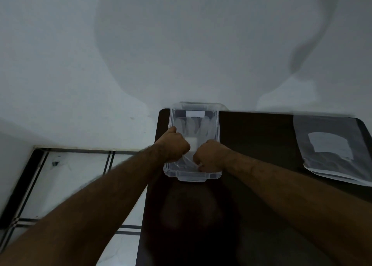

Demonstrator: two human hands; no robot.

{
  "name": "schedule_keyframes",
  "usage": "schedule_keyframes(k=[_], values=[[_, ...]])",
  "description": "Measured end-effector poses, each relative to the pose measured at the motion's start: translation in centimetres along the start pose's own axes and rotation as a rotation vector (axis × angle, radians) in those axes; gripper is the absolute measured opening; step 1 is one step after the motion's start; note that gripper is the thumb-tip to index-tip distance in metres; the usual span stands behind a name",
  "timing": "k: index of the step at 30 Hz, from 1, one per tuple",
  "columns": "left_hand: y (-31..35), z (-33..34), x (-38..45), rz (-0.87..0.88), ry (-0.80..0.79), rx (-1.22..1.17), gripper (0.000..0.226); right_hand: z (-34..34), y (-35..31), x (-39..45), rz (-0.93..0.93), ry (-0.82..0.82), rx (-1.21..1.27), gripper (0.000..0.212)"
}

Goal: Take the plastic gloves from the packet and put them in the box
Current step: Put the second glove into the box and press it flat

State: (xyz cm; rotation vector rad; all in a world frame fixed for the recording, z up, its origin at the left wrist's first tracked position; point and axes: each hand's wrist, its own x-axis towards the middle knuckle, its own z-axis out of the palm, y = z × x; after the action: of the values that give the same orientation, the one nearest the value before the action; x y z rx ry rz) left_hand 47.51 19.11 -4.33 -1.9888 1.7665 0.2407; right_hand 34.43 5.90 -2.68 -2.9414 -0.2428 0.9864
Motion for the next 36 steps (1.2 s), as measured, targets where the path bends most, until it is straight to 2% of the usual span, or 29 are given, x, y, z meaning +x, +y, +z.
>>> schedule_keyframes(k=[3,6,8,11,23,29,31,34,36], values=[[0.3,-0.1,0.0,0.0,-0.025,-0.025,0.005,-0.5,0.5,0.2,0.022,-0.011,0.067,0.046],[0.4,-0.2,0.0,-0.004,-0.061,-0.035,0.006,-0.5,1.2,0.8,0.04,0.049,0.109,0.038],[0.4,-0.2,0.0,-0.008,-0.1,-0.042,0.01,-0.2,1.5,1.3,0.082,0.106,0.061,0.032],[0.4,-0.2,0.0,0.006,-0.132,-0.041,0.019,0.2,1.5,2.1,0.123,0.157,-0.102,0.036],[1.7,0.3,-0.7,0.045,-0.156,-0.069,0.02,0.4,1.7,3.5,0.151,0.1,-0.128,0.059],[1.0,-0.9,-0.7,0.081,-0.255,-0.093,0.026,0.5,1.9,3.8,0.104,0.113,-0.105,0.062],[0.3,-1.8,-0.5,0.067,-0.185,-0.107,0.023,0.4,1.8,3.7,0.101,0.115,-0.075,0.057],[-1.2,-2.4,0.6,-0.066,-0.005,-0.111,0.024,0.4,1.4,3.2,0.132,0.106,-0.064,0.051],[-2.2,-2.2,1.6,-0.16,0.004,-0.146,0.033,0.7,1.1,2.9,0.162,0.113,-0.076,0.051]])
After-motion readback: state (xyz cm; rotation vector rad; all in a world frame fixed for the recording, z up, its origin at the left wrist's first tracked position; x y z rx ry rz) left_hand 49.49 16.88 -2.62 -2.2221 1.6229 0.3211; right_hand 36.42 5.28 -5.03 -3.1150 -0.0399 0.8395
